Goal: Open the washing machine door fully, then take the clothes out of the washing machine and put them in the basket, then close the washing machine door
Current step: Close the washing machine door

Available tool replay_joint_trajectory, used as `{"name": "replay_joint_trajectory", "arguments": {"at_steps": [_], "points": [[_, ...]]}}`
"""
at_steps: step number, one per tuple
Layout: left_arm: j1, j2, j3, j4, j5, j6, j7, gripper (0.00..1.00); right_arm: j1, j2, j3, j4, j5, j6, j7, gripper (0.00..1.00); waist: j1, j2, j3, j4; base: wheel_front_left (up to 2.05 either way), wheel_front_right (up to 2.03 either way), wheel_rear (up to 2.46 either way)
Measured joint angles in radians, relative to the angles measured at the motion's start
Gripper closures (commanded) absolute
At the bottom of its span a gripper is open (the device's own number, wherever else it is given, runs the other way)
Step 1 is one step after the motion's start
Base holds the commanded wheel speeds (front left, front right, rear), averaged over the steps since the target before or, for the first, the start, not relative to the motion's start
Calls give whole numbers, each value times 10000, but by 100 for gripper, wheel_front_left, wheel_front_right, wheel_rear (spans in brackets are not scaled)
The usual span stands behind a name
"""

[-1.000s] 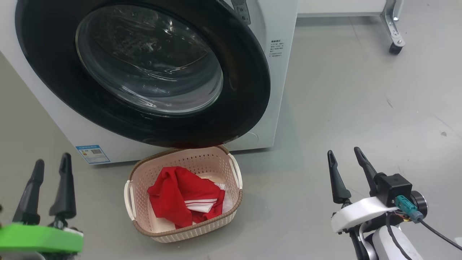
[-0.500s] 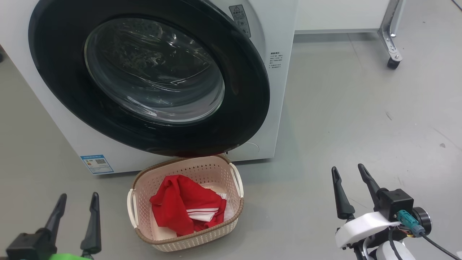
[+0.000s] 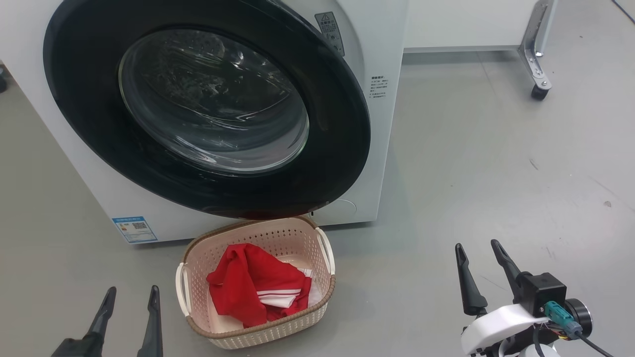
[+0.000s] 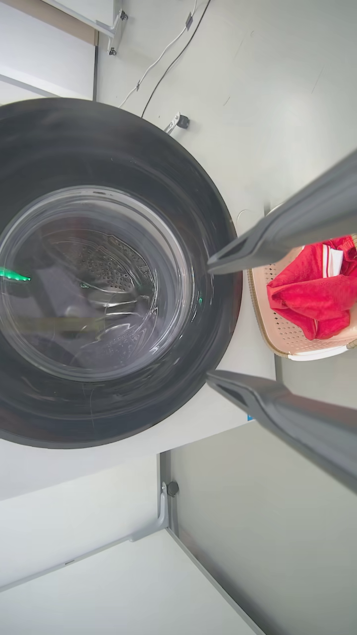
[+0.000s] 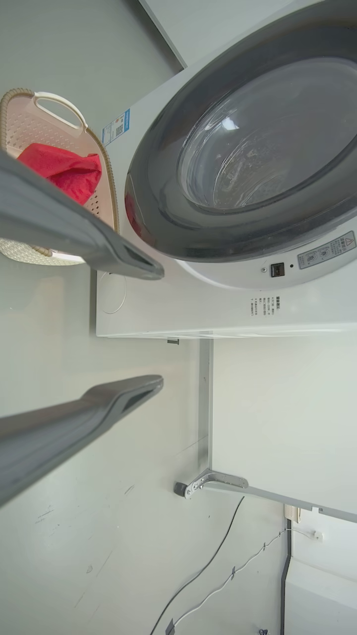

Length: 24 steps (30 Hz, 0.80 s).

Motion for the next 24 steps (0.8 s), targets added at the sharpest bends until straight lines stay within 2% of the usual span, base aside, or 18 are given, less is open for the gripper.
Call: {"name": "replay_joint_trajectory", "arguments": {"at_steps": [23, 24], "points": [[28, -198, -104, 410, 234, 328, -360, 0, 158, 46, -8, -79, 0, 0, 0, 0, 0, 0, 52, 43, 0, 0, 0], [28, -198, -104, 410, 234, 328, -360, 0, 158, 46, -8, -79, 0, 0, 0, 17, 0, 0, 52, 43, 0, 0, 0]]}}
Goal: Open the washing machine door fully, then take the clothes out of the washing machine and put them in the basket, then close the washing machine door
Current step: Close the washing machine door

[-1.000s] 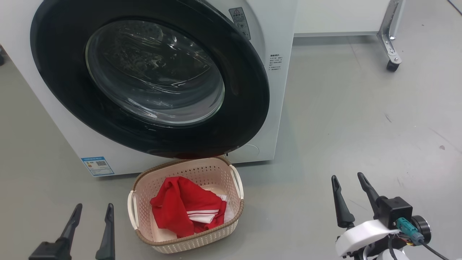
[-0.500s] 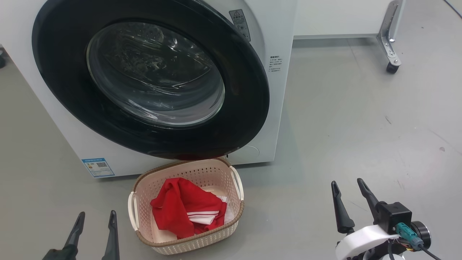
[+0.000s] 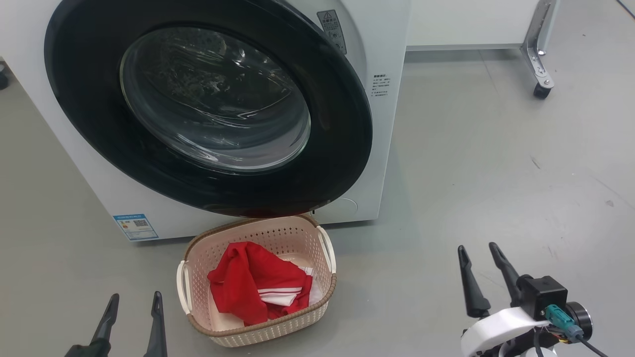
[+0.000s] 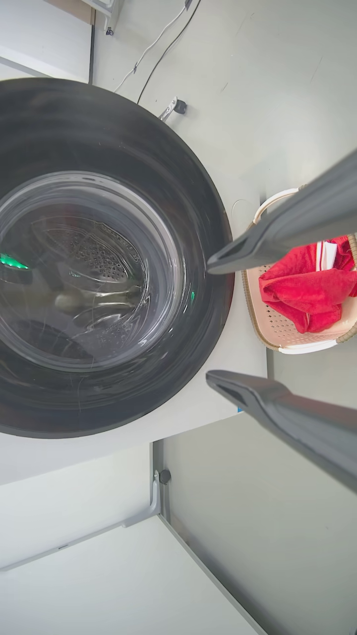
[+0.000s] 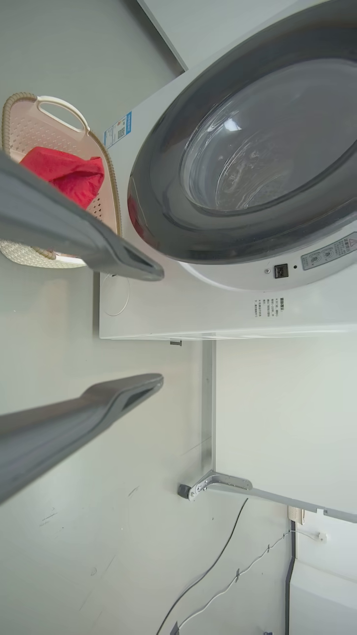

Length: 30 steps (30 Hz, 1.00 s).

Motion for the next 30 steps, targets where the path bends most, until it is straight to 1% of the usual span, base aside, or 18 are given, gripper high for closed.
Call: {"name": "replay_joint_trajectory", "arguments": {"at_steps": [1, 2, 6, 10, 11, 13, 15, 17, 18, 19, 25, 30], "points": [[0, -21, 2, 15, -4, 4, -4, 0, 0, 13, -29, -48, 0, 0, 0, 33, 0, 0, 4, 3, 0, 0, 0], [0, -35, -4, 31, -2, 4, -31, 0, 0, 17, -44, -71, 0, 0, 0, 100, 0, 0, 7, 6, 0, 0, 0], [0, -81, -33, 52, 2, 44, -33, 0, 0, 27, -46, -75, 2, 8, 0, 100, 0, 0, 20, 19, 0, 0, 0], [0, -111, -46, 56, 2, 48, -42, 0, -4, 29, 8, -48, 2, 107, 0, 100, 0, 0, 49, 41, 0, 0, 0], [-1, -111, -81, 52, 4, 48, -42, 0, -5, 29, 19, -48, 2, 174, 0, 100, 0, 0, 65, 52, 0, 0, 0], [-2, -119, -165, 23, 42, 50, -42, 0, -28, 29, 48, -48, 2, 203, 0, 100, 0, 0, 129, 86, 0, 0, 0], [-12, -123, -201, -19, 61, 50, -50, 0, -143, 27, 142, -50, 2, 337, 0, 100, 0, 0, 215, 127, 0, 0, 0], [-25, -125, -201, -88, 61, 52, -119, 0, -411, 29, 263, -50, 0, 466, 0, 100, 0, 0, 321, 170, 0, 0, 0], [-49, -125, -217, -186, 61, 52, -127, 0, -798, 21, 418, -50, -10, 621, 0, 100, 0, 0, 455, 217, 0, 0, 0], [-75, -127, -234, -219, 61, 52, -128, 0, -1014, 23, 497, -52, -27, 675, 0, 100, 0, 0, 530, 242, 0, 0, 0], [-617, -165, -412, -299, 117, 40, -209, 0, -2290, -6, 844, -10, -178, 911, 165, 100, 0, 0, 1028, 455, 0, 0, 0], [-1004, -209, -564, -341, 121, 15, -221, 0, -3108, -58, 1051, 194, -180, 1016, 366, 100, 0, 0, 1449, 752, 0, 0, 0]]}}
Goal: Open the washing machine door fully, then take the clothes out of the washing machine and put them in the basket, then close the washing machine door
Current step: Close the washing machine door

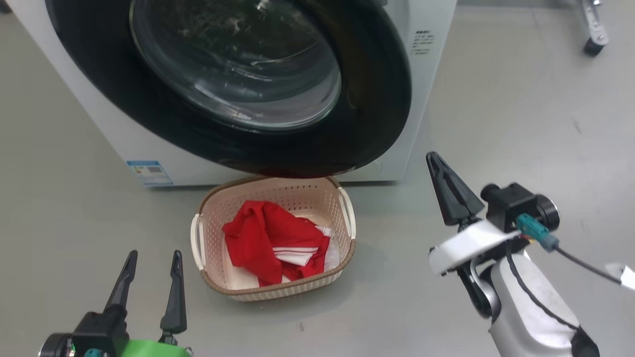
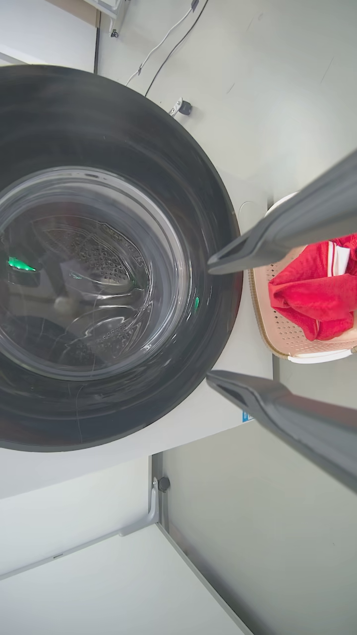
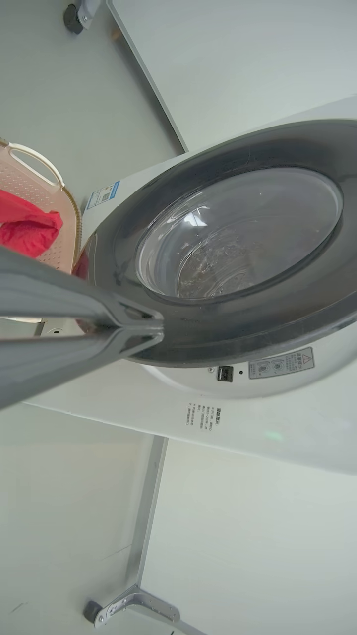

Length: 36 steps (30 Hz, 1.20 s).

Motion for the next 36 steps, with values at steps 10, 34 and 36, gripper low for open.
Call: {"name": "replay_joint_trajectory", "arguments": {"at_steps": [10, 34, 36], "points": [[-750, -63, -211, -17, 0, -161, -134, 0, -1980, -44, 31, 531, 4, 128, 301, 100, 0, 0, 931, 618, 0, 0, 0], [-1918, -265, -401, 428, -25, -240, -437, 0, -4684, -481, -359, 2123, 111, 303, 322, 100, 0, 0, 2363, 1597, 0, 0, 0], [-1972, -270, -426, 462, -50, -247, -441, 0, -4918, -556, -384, 2238, 111, 303, 322, 100, 0, 0, 2429, 1628, 0, 0, 0]]}}
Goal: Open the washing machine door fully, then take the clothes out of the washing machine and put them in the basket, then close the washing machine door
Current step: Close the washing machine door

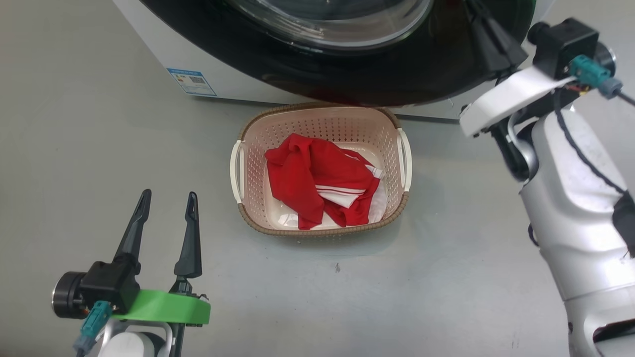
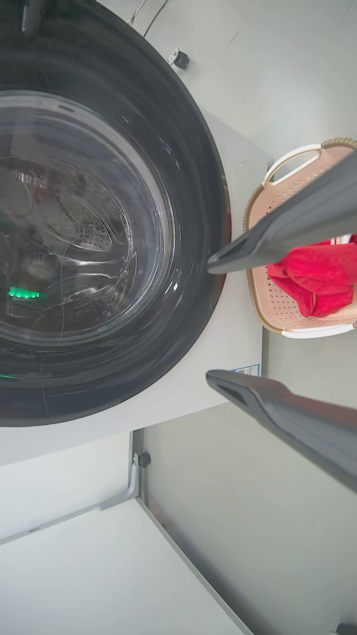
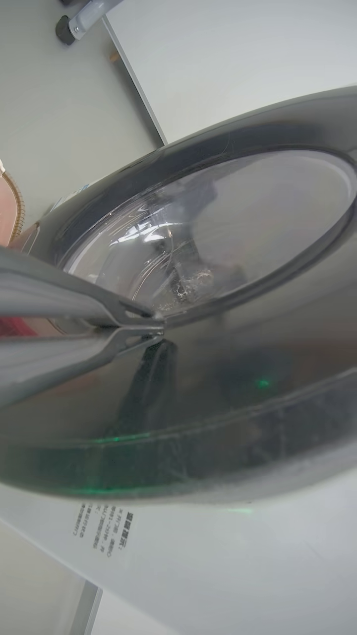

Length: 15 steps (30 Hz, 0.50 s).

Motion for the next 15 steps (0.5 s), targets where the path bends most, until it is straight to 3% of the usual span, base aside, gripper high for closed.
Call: {"name": "replay_joint_trajectory", "arguments": {"at_steps": [15], "points": [[-474, -59, -249, 280, -29, -82, -159, 0, -1916, -453, -623, 1011, 111, -10, 2, 100, 0, 0, 498, 301, 0, 0, 0]]}}
